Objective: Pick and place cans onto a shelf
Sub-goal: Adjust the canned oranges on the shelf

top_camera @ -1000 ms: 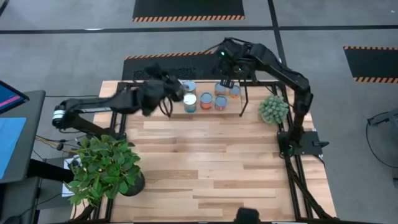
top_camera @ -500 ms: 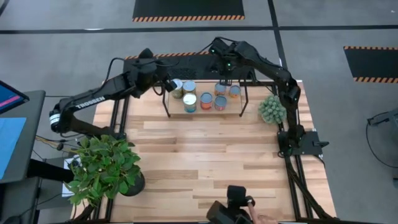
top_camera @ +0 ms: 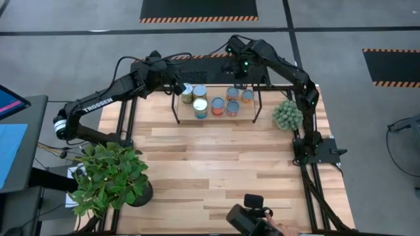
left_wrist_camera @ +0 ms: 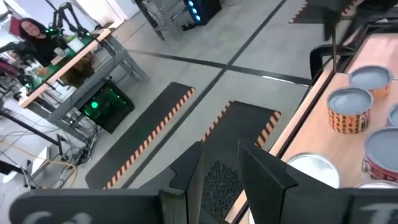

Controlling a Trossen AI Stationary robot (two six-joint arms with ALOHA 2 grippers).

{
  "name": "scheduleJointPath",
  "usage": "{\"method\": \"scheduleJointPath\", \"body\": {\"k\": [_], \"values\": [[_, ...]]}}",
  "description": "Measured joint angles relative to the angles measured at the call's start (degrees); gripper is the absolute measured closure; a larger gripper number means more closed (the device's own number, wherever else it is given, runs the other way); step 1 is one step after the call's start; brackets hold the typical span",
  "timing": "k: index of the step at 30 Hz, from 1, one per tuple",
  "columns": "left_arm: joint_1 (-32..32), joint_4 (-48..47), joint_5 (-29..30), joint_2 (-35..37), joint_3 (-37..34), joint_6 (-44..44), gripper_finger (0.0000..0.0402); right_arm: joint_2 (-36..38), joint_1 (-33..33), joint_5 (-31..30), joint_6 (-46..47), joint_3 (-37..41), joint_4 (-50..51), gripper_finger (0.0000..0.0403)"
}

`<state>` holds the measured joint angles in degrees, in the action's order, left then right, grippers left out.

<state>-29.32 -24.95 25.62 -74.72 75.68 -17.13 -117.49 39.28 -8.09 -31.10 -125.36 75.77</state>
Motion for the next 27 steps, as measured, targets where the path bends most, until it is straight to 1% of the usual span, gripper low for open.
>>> {"method": "scheduleJointPath", "body": {"k": [2,4,9,12,15,16,27], "values": [[0.0,0.0,-0.3,-0.1,0.0,0.0,0.0308,0.0,0.5,2.1,-2.5,0.0,3.0,0.0287],[0.0,0.0,-0.4,-0.1,0.0,0.4,0.0308,0.0,1.2,2.8,-3.7,0.1,5.2,0.0287],[0.0,0.0,-0.4,-0.1,0.0,0.8,0.0308,0.0,2.2,2.1,-3.1,1.1,5.7,0.0287],[0.0,-0.1,-0.5,-0.1,0.0,0.8,0.0308,0.1,2.3,1.8,-1.8,3.4,5.1,0.0287],[0.0,-0.1,-0.4,-0.1,0.0,0.8,0.0308,-0.2,1.8,-2.0,-1.7,5.6,5.3,0.0289],[0.0,-0.1,-0.4,-0.1,0.0,0.8,0.0308,-0.1,1.7,-2.4,-1.9,6.1,5.0,0.0292],[0.0,-0.1,-0.3,-0.1,0.0,-2.0,0.0308,0.0,-0.3,-2.3,-5.6,13.8,2.1,0.0324]]}}
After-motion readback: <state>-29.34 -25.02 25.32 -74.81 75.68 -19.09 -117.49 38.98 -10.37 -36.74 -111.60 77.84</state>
